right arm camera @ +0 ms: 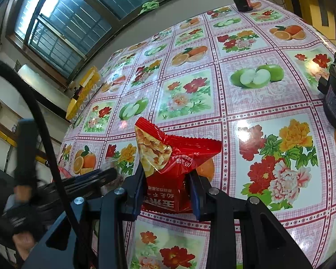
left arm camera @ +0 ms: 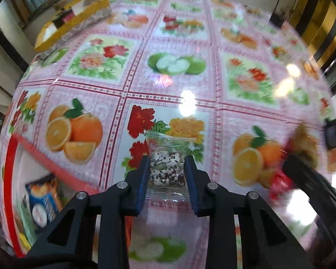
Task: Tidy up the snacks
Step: 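Lower both packs into the tray and open both tools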
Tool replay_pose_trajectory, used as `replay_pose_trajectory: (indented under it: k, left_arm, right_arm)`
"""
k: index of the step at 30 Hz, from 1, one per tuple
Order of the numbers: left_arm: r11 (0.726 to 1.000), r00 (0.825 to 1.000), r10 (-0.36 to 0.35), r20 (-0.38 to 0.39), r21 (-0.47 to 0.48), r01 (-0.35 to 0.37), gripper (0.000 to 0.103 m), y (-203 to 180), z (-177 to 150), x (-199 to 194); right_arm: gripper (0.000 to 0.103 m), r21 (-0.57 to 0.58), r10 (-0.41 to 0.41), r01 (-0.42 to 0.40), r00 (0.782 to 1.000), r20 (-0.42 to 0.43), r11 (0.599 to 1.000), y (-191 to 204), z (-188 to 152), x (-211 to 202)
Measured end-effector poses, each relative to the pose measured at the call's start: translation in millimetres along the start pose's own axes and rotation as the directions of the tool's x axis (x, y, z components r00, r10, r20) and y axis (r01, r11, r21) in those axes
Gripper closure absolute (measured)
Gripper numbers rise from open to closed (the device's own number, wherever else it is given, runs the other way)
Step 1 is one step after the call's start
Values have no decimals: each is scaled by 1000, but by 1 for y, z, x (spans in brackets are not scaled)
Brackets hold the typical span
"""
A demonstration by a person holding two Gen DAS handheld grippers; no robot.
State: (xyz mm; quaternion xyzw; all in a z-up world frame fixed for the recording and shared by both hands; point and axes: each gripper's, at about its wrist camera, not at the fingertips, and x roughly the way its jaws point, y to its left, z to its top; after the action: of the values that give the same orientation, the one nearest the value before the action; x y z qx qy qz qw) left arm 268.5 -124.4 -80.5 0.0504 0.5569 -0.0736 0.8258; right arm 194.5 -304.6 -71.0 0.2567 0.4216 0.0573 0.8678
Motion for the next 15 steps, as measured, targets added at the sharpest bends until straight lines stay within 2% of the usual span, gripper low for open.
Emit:
replay_pose_trajectory:
  k: [2, 4, 6, 8, 10, 15]
  left_arm:
    - [997, 997, -69, 41, -30, 70, 70, 6, -18, -30]
    - [988, 984, -140, 106, -49, 146, 70, 17, -50, -71]
    - [982, 970, -174, 173, -48, 184, 70, 31, -83, -103]
    - [980, 964, -171, 203, -66, 188, 70, 56, -120, -125]
    - [977, 967, -152, 206, -118, 178, 70, 87, -142, -137]
    - [947, 969, -45, 244, -299, 119, 70, 174, -176, -152]
  right_arm:
    - [69, -6, 20, -20, 1000, 6, 1000, 1, 0, -2]
    - [69, -40, 50, -50, 999, 1, 998, 7, -2, -2]
    - [69, -90, 76, -76, 997, -6, 993, 19, -6, 0]
    - [69, -161, 104, -105, 994, -15, 981, 35, -13, 1]
    - [69, -214, 128, -134, 991, -40, 968, 52, -21, 2]
    - [69, -330, 203, -225, 974, -102, 917, 119, -54, -14]
